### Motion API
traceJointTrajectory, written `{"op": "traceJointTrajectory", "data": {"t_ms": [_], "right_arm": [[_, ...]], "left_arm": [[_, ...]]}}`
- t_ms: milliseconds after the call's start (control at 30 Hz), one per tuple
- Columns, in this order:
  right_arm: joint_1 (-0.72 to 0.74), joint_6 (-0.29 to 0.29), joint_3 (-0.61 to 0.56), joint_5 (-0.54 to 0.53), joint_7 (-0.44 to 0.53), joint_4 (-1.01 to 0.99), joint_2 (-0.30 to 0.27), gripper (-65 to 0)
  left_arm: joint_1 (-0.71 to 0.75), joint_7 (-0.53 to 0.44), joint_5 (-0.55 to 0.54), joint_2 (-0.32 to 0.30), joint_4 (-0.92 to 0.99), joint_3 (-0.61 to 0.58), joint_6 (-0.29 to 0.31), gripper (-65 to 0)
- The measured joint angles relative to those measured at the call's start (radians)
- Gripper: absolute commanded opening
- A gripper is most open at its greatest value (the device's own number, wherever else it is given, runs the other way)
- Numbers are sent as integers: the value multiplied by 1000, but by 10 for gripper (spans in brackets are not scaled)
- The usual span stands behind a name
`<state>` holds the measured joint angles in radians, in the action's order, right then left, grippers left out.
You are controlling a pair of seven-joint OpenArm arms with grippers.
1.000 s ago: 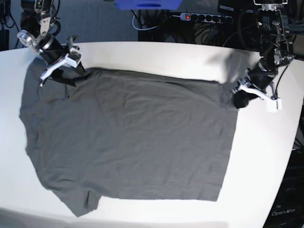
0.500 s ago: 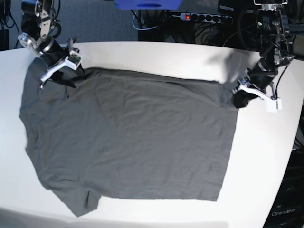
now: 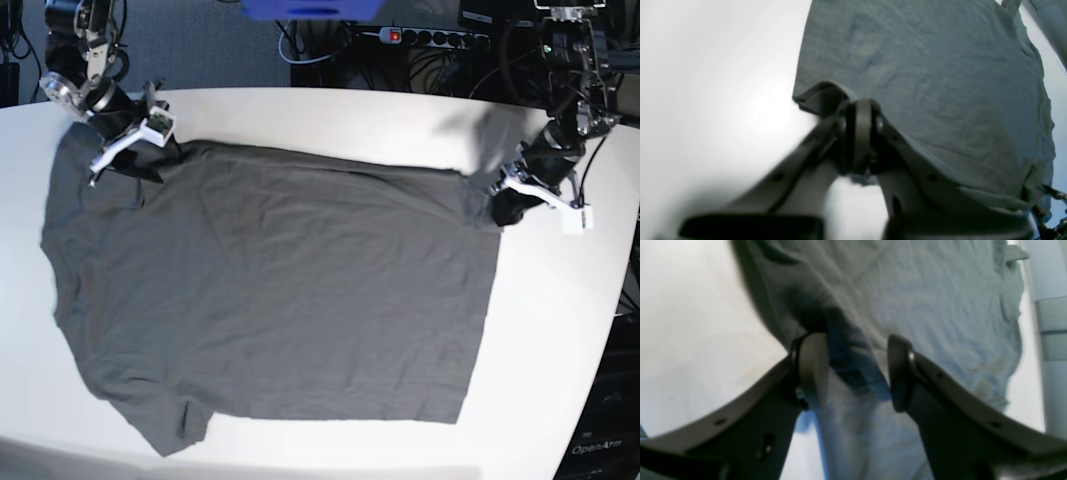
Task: Fold the T-shirt properly
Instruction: 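Hold the raised edge with both grippers while adjusting the right gripper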
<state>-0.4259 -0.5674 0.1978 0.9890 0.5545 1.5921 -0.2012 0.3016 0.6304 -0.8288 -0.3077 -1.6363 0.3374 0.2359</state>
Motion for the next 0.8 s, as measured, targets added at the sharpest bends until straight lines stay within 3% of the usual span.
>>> {"op": "traceJointTrajectory", "data": {"t_ms": [233,800], "right_arm": [[29,2,4,1,-1,-44,-1,-643],[30,1,3,0,1,-46,-10,-641]], "left_arm": [[0,-1,1,0,0,0,1,-624],[0,-1,-2,0,0,0,1,-624]]}}
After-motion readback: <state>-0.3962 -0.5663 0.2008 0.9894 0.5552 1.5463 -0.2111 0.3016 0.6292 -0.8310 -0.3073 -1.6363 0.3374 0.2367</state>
